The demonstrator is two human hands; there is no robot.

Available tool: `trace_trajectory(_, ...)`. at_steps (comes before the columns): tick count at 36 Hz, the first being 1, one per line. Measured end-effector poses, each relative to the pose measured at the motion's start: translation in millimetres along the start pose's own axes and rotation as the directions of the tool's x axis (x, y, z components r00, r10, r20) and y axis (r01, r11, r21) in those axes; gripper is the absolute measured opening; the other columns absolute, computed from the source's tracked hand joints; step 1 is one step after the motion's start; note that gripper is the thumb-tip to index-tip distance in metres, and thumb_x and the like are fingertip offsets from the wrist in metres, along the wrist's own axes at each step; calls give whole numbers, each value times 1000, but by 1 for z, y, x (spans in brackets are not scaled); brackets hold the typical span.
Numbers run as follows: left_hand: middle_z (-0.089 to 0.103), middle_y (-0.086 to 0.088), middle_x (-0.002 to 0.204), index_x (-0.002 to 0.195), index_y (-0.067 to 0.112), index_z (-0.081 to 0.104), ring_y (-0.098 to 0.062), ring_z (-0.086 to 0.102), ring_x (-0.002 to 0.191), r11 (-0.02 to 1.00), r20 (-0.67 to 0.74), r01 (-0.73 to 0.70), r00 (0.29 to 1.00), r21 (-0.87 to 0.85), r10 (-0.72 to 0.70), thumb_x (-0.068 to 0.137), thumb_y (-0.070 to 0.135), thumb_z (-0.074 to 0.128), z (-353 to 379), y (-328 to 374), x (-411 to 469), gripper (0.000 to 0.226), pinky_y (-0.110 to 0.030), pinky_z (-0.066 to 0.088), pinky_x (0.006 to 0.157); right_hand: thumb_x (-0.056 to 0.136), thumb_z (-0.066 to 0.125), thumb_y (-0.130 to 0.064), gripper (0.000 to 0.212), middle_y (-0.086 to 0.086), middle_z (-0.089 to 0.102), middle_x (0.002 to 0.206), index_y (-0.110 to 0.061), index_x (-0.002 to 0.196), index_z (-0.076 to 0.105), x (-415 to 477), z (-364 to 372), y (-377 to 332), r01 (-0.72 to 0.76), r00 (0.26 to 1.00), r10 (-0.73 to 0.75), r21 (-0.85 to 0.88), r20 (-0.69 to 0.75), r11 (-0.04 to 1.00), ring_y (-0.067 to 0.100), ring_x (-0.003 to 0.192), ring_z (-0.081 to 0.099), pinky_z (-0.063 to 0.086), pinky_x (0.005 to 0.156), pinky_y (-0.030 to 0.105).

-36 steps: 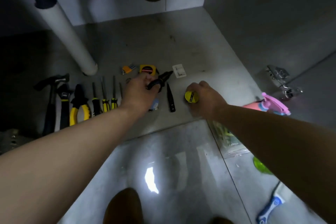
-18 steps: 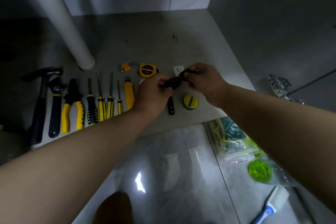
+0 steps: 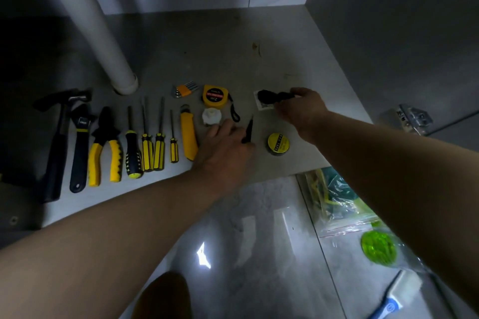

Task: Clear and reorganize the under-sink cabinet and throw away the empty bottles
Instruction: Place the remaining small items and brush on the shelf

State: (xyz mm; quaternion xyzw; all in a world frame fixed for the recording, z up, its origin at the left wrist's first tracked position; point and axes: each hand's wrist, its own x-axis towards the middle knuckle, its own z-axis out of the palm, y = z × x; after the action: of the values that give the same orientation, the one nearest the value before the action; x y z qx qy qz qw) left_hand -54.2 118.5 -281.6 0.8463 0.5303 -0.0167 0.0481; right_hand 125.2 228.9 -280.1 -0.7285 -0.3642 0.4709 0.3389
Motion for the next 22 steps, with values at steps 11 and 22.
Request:
trace_trajectory(11,57,2,127,140,29,56,-29,38,125,997,-23,72,997,-1,-72,95,31,57,6,-5,-1,46,-39,26,99,88,61,-13,45,15,56,125,-20,131,56,-16,-27,25,222,975,-209,-378,76,899,28,95,64,53,70,28)
trace_trajectory(22,57,1,126,138,27,56,-28,39,125,992,-24,116,993,44,-115,97,36,52,6,1,-2,42,-39,24,99,83,67,-22,53,10,28,147,-26,135,55,-37,-35,40,497,862,-427,-629,274,598,35,135,36,44,107,41)
